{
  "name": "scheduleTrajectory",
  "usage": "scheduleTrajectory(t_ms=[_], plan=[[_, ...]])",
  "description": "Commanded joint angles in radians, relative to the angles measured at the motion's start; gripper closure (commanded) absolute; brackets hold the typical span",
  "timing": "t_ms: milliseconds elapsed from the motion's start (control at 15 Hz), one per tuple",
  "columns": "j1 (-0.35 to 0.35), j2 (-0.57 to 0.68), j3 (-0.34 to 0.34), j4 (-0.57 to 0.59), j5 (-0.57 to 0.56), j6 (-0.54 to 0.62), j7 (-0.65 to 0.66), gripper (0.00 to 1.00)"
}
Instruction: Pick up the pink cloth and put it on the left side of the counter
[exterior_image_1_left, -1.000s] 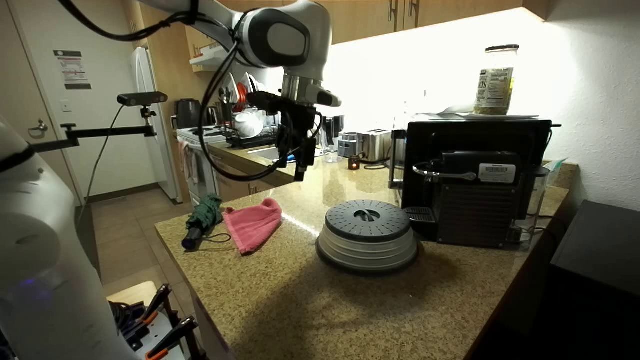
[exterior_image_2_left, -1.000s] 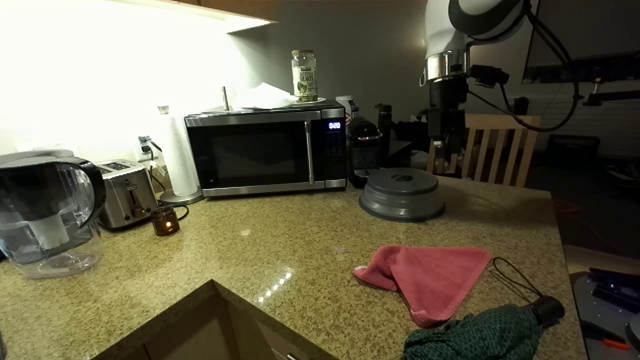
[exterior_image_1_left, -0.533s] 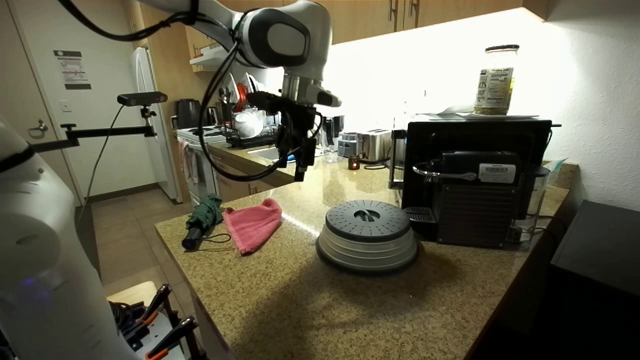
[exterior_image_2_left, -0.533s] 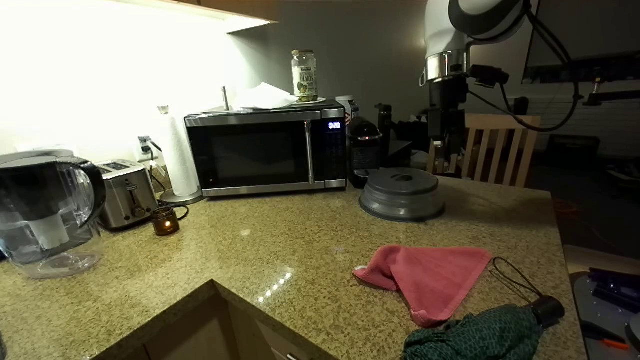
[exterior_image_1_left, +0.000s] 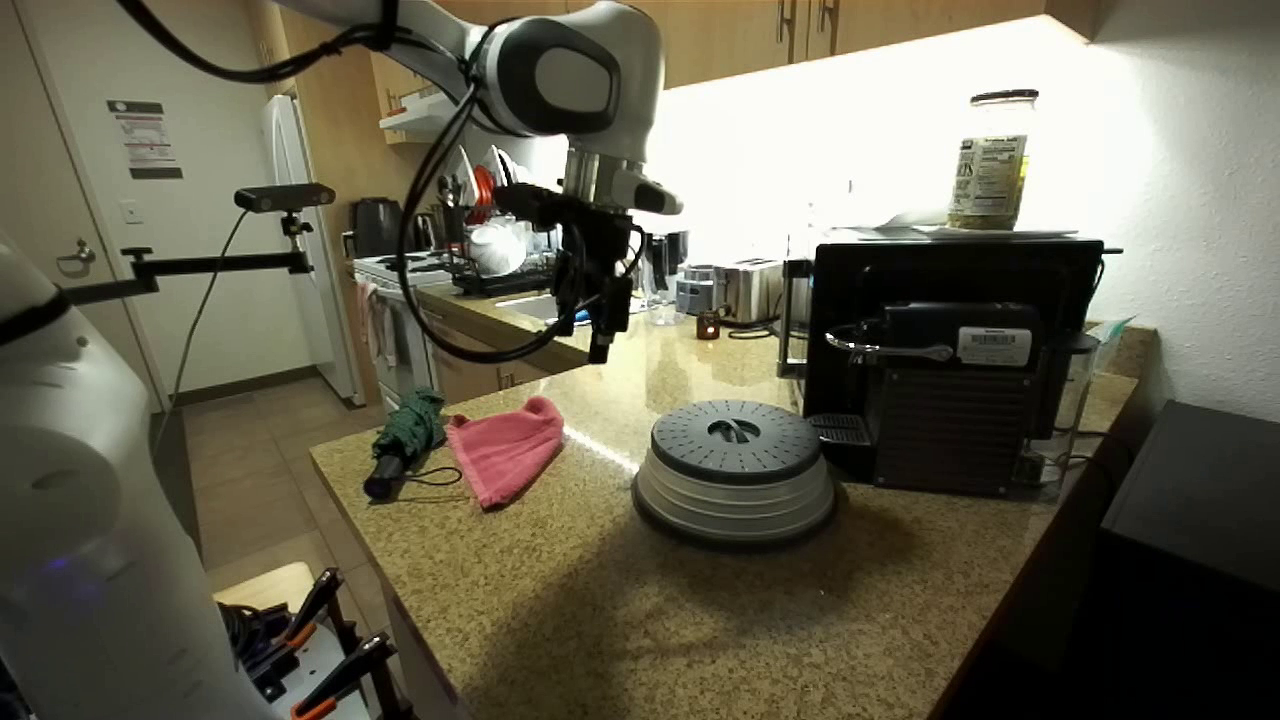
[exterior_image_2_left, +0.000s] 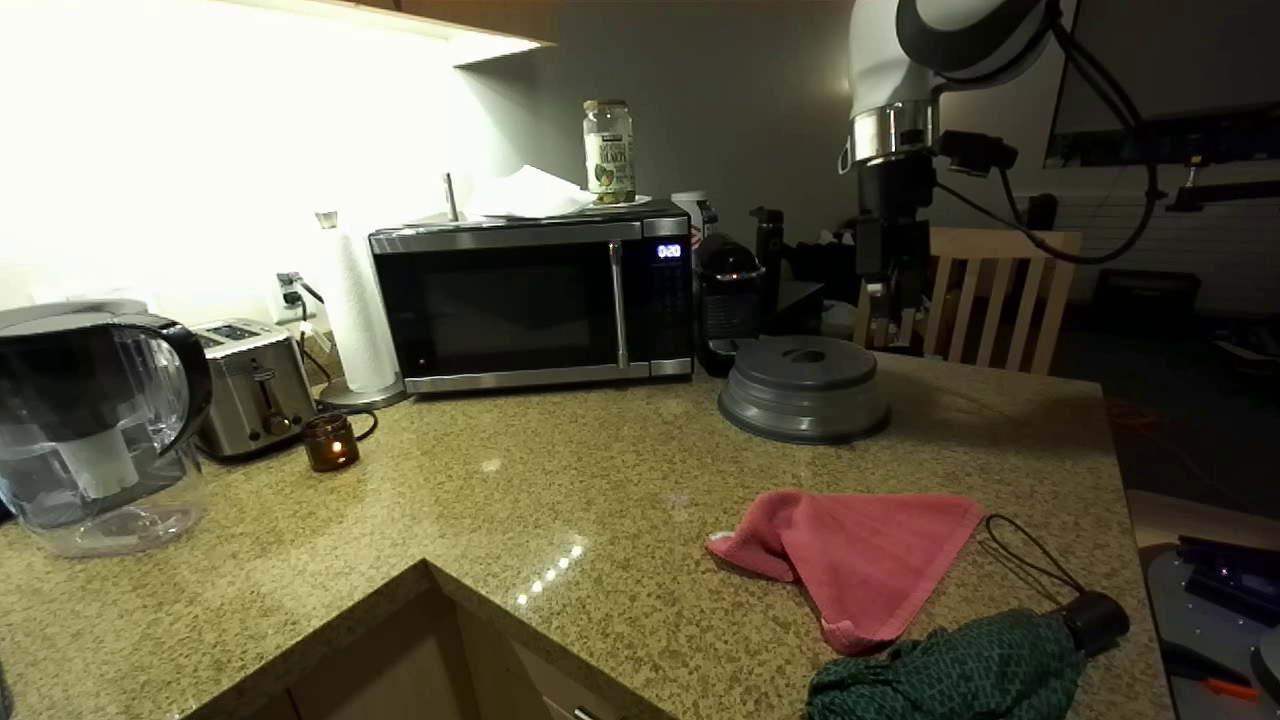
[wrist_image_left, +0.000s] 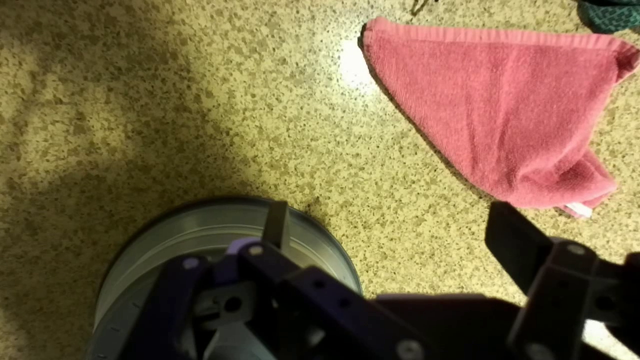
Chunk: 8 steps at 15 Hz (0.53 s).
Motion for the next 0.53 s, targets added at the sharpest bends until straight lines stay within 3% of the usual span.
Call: scheduleTrajectory(t_ms=[0, 467], plan=[[-0.003, 0.066, 0.011, 0.010, 0.018, 0.025, -0.018, 0.00], [0.017, 0.235, 0.034, 0.049, 0.041, 0.113, -0.082, 0.00]])
